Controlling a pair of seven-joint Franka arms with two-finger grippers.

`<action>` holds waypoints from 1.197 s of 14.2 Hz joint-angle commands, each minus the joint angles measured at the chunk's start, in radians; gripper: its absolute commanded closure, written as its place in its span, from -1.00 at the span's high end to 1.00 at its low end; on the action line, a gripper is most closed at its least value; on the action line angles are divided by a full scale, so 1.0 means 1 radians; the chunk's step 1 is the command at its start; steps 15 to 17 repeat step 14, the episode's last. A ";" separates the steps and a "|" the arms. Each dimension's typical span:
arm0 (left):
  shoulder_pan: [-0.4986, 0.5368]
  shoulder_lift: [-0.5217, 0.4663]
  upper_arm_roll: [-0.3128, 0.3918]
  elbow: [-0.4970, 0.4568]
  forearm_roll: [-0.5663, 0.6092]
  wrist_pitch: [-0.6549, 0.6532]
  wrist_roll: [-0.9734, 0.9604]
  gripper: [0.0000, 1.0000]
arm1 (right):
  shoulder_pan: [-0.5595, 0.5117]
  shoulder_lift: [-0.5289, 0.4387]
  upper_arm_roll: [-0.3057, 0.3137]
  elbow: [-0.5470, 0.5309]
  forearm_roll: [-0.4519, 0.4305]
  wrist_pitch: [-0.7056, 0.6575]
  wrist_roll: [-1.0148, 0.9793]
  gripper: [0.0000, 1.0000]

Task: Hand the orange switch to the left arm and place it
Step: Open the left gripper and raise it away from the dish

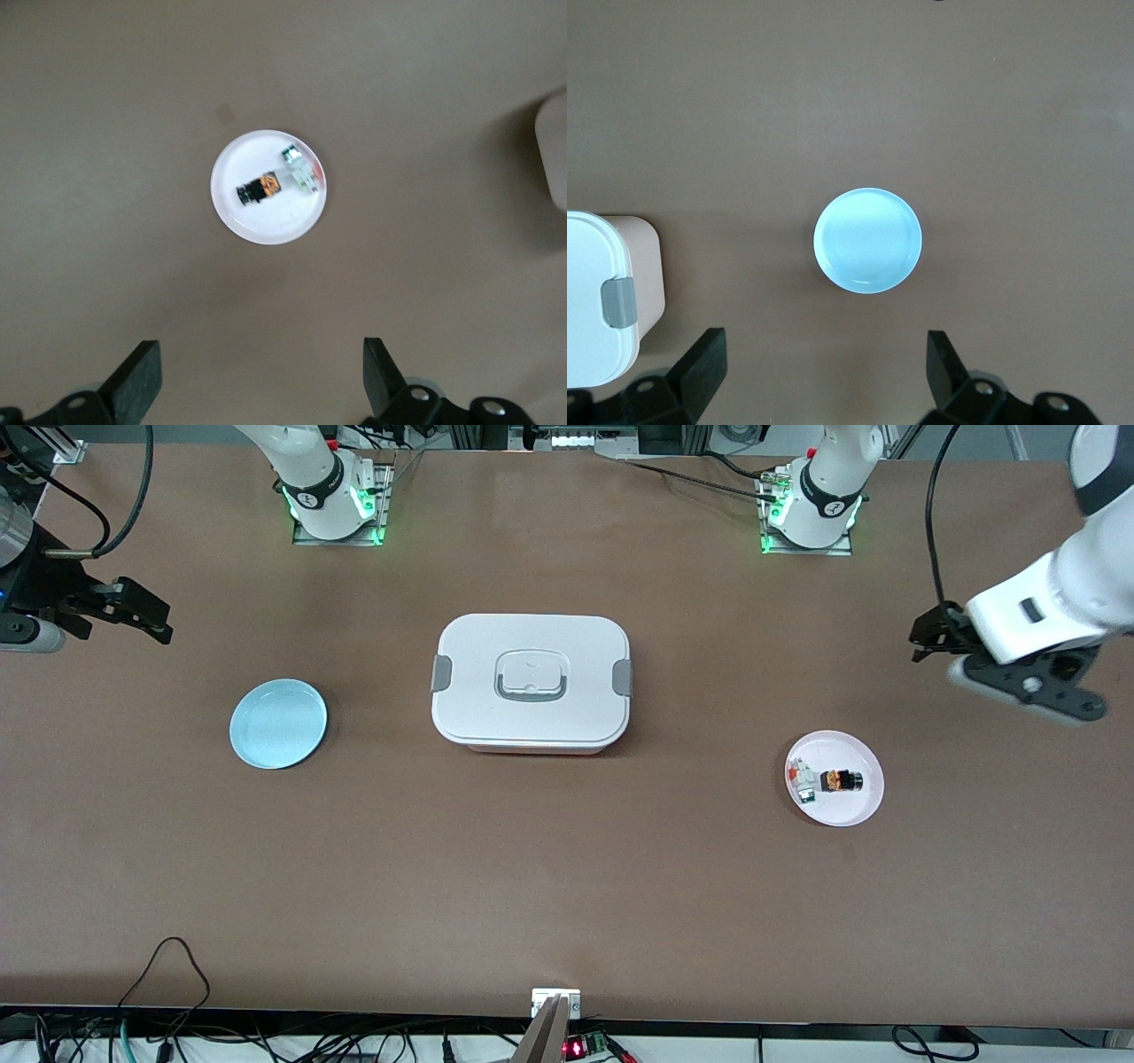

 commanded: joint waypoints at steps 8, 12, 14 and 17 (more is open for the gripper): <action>-0.152 -0.162 0.211 -0.211 -0.064 0.093 -0.182 0.99 | -0.015 0.006 0.024 0.018 0.000 0.002 0.011 1.00; -0.152 -0.163 0.211 -0.211 -0.064 0.087 -0.179 0.99 | -0.015 0.006 0.024 0.018 0.001 0.000 0.008 1.00; -0.152 -0.169 0.211 -0.206 -0.066 0.085 -0.162 0.99 | -0.013 0.006 0.024 0.018 0.000 -0.003 0.005 1.00; -0.152 -0.169 0.211 -0.206 -0.066 0.085 -0.162 0.99 | -0.013 0.006 0.024 0.018 0.000 -0.003 0.005 1.00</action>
